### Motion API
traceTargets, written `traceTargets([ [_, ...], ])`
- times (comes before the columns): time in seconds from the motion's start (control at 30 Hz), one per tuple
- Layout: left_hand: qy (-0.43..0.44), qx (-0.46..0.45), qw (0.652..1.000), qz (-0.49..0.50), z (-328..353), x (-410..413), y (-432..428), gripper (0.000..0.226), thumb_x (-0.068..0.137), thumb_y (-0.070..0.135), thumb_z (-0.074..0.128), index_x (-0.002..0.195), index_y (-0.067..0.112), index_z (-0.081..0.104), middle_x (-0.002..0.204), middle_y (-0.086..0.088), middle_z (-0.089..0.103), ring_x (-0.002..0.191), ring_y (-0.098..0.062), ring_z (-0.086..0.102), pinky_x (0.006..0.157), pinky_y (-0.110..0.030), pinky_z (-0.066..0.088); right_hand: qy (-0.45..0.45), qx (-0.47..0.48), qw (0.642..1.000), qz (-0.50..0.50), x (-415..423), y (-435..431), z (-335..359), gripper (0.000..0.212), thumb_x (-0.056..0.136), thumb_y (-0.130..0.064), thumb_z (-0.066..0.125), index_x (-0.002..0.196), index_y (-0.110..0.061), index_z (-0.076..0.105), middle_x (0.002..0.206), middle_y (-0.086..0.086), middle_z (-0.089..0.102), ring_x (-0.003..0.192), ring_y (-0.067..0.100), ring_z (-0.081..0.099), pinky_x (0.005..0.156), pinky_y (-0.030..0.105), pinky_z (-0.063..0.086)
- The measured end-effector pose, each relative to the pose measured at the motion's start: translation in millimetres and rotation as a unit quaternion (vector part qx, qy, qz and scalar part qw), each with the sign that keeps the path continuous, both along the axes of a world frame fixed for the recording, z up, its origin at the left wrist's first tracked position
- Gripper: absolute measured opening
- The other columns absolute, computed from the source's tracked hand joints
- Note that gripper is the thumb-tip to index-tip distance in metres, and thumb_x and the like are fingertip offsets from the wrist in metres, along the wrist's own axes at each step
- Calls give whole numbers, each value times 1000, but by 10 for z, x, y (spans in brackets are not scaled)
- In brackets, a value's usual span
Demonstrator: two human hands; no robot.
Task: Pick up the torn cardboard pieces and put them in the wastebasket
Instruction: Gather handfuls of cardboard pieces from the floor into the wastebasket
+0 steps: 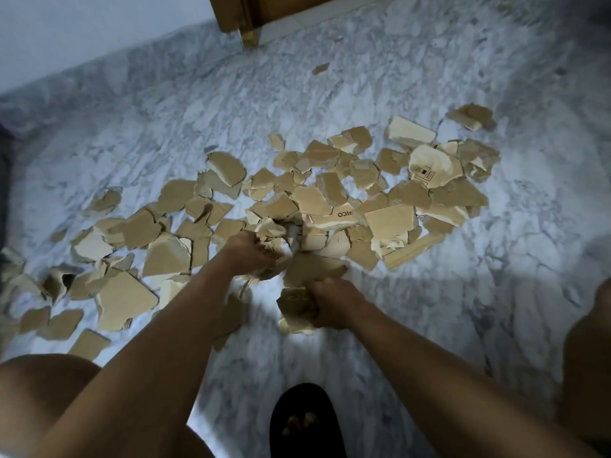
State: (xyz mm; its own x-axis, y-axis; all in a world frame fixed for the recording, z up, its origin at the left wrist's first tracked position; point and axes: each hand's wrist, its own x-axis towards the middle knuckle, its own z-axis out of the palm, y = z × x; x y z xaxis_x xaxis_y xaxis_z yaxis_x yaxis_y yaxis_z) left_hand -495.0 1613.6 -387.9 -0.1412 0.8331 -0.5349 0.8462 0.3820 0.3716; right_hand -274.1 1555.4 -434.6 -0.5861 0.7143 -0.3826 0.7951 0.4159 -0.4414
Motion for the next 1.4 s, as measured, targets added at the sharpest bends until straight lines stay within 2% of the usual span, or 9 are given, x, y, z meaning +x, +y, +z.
traceTargets([
  [0.2,10,-16,1000,17,-54,19,-2,55,63,34,89,107,9,67,100,-7,69,90,-23,64,71,-26,45,30,-30,998,-45,37,35,-72,47,68,-30,79,112,-26,60,108,5,70,98,28,66,71,28,45],
  [0.43,17,-14,999,-42,-37,308,21,53,66,36,85,108,15,61,98,-6,65,97,-25,63,74,-28,48,78,-222,955,-179,618,210,-53,58,63,-24,86,113,-39,60,108,-5,69,94,17,67,78,32,58],
  [0.5,28,-35,995,-86,-106,438,21,55,67,36,83,111,10,63,103,-10,67,100,-27,64,78,-31,51,72,-195,958,-200,877,316,21,64,66,-28,84,125,-33,58,112,-3,68,97,17,65,83,34,57],
  [0.6,31,-36,989,-140,-239,673,-12,43,77,26,78,115,11,65,108,-9,67,108,-28,62,79,-21,49,37,-116,962,-245,1245,417,137,86,54,-63,66,133,-32,51,113,-1,67,98,21,65,84,32,55],
  [0.77,78,-53,981,-168,-398,855,-66,96,72,30,83,151,20,30,151,-16,25,140,-35,25,114,-35,36,53,-71,957,-278,1618,409,183,71,61,-52,64,129,-31,59,113,3,70,99,25,66,81,30,53],
  [0.93,92,-60,981,-159,-359,892,2,77,66,34,86,133,11,55,124,-12,59,112,-25,57,95,-31,50,116,-109,932,-326,1697,333,121,72,61,-45,82,125,-24,59,107,-4,67,98,19,63,76,25,46],
  [1.17,23,-81,977,-195,58,1118,266,48,82,28,76,124,9,61,117,-10,66,97,-24,63,69,-15,46,268,-163,845,-433,1845,404,384,67,54,-31,89,115,-15,65,100,1,73,93,19,69,77,35,58],
  [1.27,-36,-103,980,-167,511,1395,490,43,81,30,77,113,4,66,95,-8,68,73,-19,62,63,-27,53,353,-180,794,-461,1975,458,762,43,73,-8,85,113,-12,69,103,5,76,100,25,70,81,36,58],
  [1.4,-214,-63,971,-89,1127,1926,839,40,64,24,91,90,5,69,81,-13,65,68,-25,59,58,-34,48,445,-165,716,-511,2296,515,1310,44,74,-16,85,115,-16,71,109,5,75,102,26,71,90,44,57],
])
